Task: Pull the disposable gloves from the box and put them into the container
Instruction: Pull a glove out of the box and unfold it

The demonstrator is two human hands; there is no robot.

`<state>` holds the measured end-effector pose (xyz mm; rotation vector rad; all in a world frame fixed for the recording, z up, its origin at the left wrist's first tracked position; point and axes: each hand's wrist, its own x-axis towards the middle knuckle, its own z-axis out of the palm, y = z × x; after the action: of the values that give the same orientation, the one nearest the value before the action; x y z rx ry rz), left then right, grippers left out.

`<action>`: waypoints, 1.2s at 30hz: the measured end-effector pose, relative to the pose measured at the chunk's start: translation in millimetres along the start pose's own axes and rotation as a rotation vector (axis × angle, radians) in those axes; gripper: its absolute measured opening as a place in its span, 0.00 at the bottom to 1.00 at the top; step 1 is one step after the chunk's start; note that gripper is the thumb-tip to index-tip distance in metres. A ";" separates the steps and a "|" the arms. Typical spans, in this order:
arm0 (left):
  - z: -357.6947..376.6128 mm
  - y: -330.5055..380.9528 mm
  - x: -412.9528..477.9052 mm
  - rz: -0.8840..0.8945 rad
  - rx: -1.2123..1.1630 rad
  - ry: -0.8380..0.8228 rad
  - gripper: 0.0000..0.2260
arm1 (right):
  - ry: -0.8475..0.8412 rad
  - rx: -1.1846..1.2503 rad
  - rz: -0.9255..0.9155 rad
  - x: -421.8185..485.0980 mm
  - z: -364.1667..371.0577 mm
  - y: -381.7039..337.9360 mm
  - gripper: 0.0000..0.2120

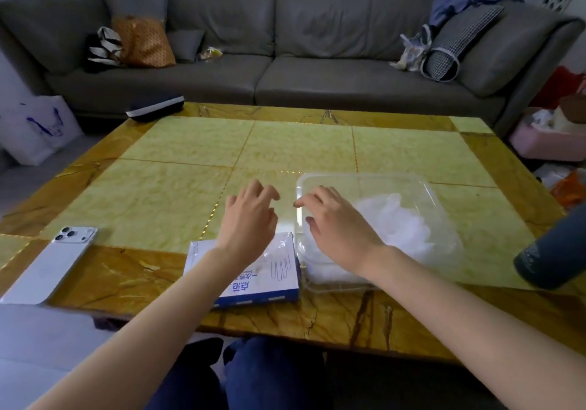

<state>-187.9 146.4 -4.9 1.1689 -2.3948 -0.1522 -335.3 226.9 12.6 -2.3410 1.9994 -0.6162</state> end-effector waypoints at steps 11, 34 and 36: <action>4.8 -71.1 -68.8 -0.327 -0.013 -0.446 0.23 | -0.278 -0.194 -0.138 29.6 70.7 -67.8 0.17; 10.1 -84.0 -73.1 -0.303 -0.077 -0.417 0.31 | -0.219 -0.144 -0.006 29.8 71.5 -74.9 0.04; 10.8 -84.4 -72.7 -0.306 -0.083 -0.415 0.32 | -0.190 -0.128 0.044 30.5 67.6 -69.6 0.02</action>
<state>-93.9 147.9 -65.7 1.5844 -2.5004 -0.6436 -246.0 194.4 -23.4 -2.3147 2.0544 -0.2597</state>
